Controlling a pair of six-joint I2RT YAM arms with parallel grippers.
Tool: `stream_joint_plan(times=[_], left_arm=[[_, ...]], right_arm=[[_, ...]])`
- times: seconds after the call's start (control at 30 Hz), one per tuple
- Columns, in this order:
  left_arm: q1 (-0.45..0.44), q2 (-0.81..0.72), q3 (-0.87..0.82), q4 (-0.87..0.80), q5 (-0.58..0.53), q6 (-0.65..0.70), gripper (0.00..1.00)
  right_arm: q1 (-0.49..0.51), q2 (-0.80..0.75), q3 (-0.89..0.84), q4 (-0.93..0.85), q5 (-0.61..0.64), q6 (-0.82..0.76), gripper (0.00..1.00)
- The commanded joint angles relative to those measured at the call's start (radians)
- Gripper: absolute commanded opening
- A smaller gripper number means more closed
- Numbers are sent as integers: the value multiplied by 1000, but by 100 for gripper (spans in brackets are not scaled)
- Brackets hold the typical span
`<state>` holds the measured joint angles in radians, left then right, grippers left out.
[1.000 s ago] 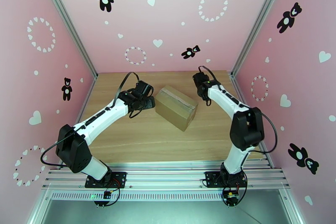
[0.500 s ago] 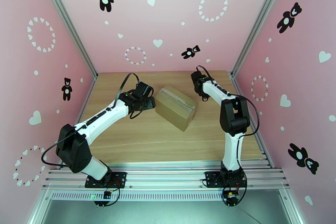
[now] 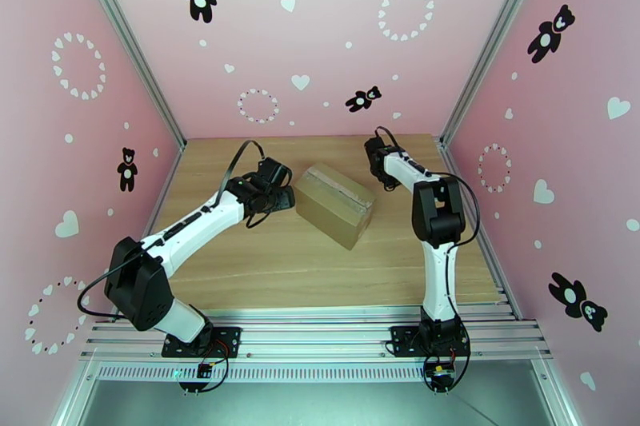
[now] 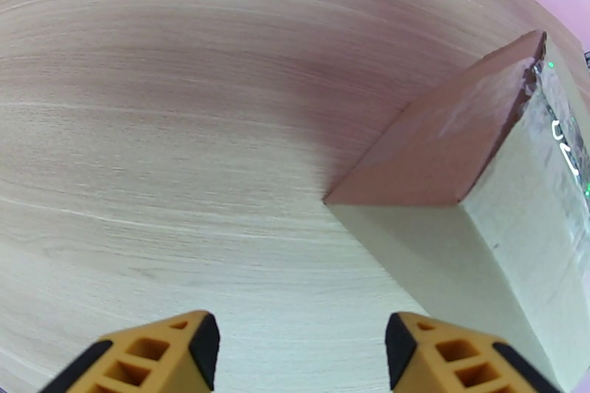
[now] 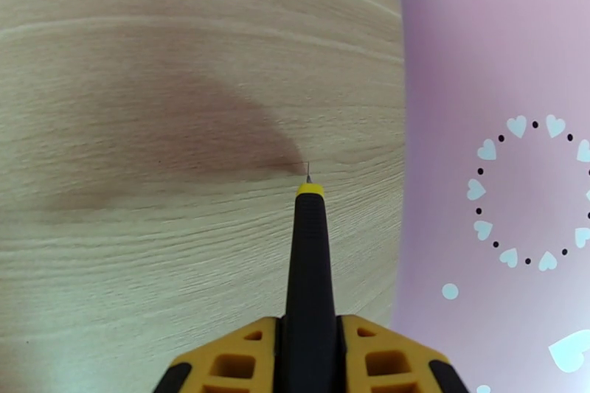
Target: Unpack the express box
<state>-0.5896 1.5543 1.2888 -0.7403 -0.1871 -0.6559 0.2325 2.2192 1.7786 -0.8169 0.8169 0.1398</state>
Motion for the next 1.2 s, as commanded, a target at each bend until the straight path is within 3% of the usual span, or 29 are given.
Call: stream_joint_plan(times=[0.0,0.23,0.4,0.9,1.03,1.17], left_arm=[[9,-33,-13,2,-6,-11,66],[10,-38,-12,-13,-33,-14,66],[11,-53,-11,-19,-52,-18,66],[0,-165,-63,-78,-124,-61,65],[-2,-186,-94,-65,-59,-67,65],[-2,-188,-124,-6,34,-58,66]], right_arm=[[1,34,43,-15,-3,22,6],[0,52,82,-38,-45,48,25],[0,50,100,-54,-88,68,31],[0,-53,98,-78,-252,116,35],[0,-130,78,-70,-325,153,35],[-1,-228,25,2,-489,178,35]])
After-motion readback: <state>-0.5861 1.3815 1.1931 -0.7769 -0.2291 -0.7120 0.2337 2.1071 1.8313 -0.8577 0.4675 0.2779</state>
